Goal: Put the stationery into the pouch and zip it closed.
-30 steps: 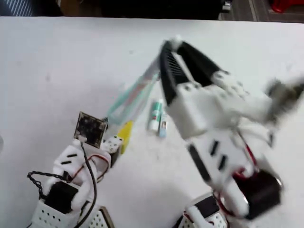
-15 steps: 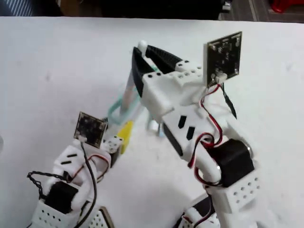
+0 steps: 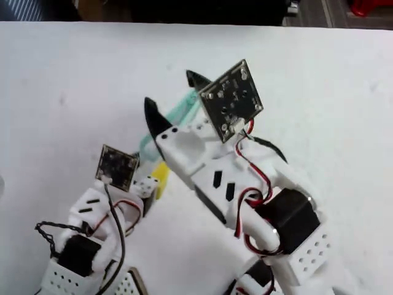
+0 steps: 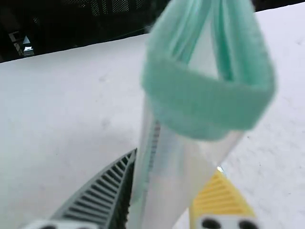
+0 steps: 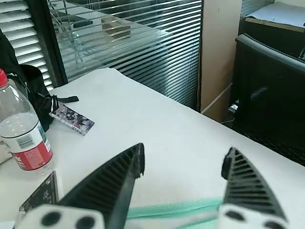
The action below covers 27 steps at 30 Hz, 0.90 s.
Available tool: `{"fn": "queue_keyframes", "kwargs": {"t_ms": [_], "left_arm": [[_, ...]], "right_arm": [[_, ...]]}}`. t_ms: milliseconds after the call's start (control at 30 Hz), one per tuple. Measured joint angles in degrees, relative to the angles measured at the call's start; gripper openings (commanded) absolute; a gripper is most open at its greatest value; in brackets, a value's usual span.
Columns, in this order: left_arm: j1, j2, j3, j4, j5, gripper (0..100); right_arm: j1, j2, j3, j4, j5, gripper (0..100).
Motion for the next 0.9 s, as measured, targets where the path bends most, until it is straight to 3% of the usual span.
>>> {"fn": "queue_keyframes", "kwargs": {"t_ms": [300, 500, 700, 900], "left_arm": [[0.00, 0.00, 0.00, -0.09, 0.00, 16], [0.00, 0.00, 0.00, -0.09, 0.00, 16], [0.00, 0.00, 0.00, -0.09, -0.26, 5], [0.00, 0.00, 0.00, -0.09, -3.52, 2]], "right_arm": [[0.35, -0.44, 0.00, 0.00, 0.26, 23.4], [7.65, -0.53, 0.00, 0.00, 0.26, 23.4], [14.68, -0.53, 0.00, 0.00, 0.26, 23.4], [19.43, -0.53, 3.16, 0.00, 0.26, 23.3]]}}
